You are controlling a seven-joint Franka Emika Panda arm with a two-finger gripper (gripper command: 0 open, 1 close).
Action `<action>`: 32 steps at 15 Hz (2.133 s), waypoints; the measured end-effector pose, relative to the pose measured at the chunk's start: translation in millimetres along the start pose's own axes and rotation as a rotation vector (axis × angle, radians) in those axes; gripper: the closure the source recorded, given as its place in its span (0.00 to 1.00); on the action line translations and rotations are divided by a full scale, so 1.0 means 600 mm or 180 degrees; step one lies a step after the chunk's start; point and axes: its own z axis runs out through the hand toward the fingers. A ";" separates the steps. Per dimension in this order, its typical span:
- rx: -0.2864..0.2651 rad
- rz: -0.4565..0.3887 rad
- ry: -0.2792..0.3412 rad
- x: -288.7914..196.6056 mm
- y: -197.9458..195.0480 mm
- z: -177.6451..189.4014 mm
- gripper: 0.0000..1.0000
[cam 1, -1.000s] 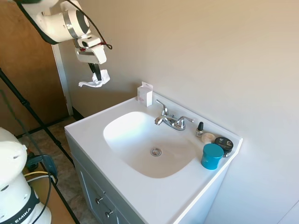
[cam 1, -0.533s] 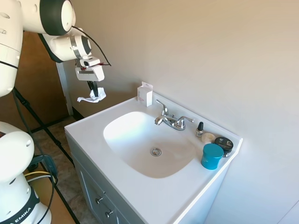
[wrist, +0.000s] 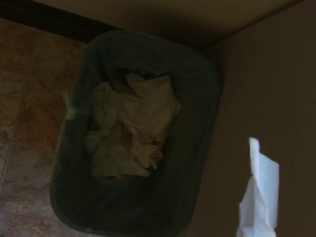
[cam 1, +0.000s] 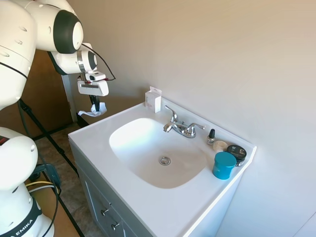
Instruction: Throw the tissue in the trash bin
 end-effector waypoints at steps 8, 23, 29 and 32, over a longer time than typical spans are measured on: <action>0.0028 0.0000 0.0062 -0.005 -0.029 0.014 0.00; 0.0345 0.0128 0.0302 0.037 0.012 -0.163 0.00; 0.0368 0.0693 0.0633 0.138 0.174 -0.266 0.00; 0.0368 0.0962 0.0670 0.195 0.273 -0.280 0.00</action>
